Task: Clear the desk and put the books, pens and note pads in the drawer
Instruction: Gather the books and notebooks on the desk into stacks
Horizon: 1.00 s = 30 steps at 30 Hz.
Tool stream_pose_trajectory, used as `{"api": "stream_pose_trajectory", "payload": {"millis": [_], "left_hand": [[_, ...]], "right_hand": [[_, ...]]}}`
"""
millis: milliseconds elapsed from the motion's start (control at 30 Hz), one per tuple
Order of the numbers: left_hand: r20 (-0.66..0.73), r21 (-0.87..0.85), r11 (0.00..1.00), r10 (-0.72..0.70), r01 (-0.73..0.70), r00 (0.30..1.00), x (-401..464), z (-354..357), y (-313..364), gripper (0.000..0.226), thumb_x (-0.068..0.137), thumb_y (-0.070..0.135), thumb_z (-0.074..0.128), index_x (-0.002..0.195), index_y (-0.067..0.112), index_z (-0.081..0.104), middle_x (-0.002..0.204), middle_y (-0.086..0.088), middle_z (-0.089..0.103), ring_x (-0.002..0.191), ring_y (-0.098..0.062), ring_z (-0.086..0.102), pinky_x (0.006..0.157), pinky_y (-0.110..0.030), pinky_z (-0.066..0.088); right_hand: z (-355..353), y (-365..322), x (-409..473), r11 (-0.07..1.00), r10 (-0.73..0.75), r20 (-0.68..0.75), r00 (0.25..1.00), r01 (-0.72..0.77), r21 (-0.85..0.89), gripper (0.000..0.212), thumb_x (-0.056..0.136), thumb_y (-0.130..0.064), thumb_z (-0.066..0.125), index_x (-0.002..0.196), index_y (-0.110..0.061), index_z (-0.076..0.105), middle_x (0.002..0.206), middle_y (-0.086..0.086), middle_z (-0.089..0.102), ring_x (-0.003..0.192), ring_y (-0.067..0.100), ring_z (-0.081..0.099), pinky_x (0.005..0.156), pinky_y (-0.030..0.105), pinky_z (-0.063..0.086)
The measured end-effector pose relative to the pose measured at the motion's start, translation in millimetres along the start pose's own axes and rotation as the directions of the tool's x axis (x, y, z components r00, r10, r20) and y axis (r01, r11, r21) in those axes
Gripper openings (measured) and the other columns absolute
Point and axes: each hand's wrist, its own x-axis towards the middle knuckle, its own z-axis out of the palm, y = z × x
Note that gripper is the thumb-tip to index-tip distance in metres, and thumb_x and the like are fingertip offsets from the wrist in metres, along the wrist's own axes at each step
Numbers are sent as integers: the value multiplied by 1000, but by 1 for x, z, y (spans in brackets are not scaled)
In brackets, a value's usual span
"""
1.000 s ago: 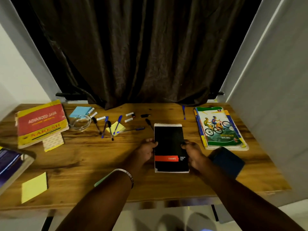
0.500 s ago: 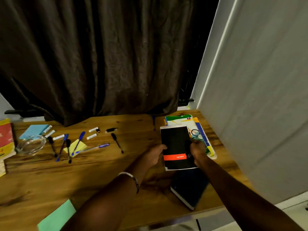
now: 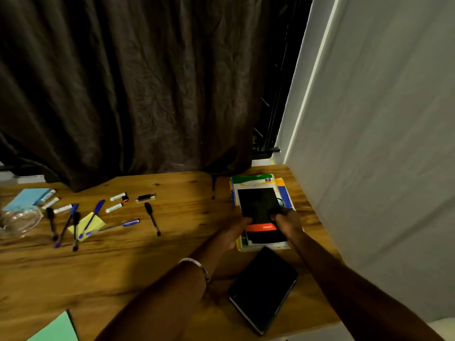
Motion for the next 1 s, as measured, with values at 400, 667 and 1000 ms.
{"api": "stream_pose_trajectory", "payload": {"millis": [400,667,1000], "left_hand": [[-108,-88,991,-113,104,988,7,4,-14,57,92,19,55,144,18,34,138,-12,50,124,-29,50,101,-42,45],[-45,-129,978,-173,166,984,10,10,-16,33,90,18,56,123,15,49,126,-11,55,115,-28,52,97,-41,46],[50,-92,985,-142,146,989,14,45,-21,41,87,13,57,128,9,51,126,-12,55,113,-27,52,89,-36,47]], "right_hand": [[-1,18,18,964,-59,-95,994,32,-265,45,80,-37,66,121,-19,62,124,10,60,117,32,55,101,47,45],[-16,14,3,934,-83,-4,997,76,-348,46,93,-30,58,136,-16,50,135,13,54,127,32,48,104,44,39],[-49,25,11,920,-89,1,996,82,-383,45,92,-25,60,135,-13,52,129,12,60,124,32,53,107,40,39]]}}
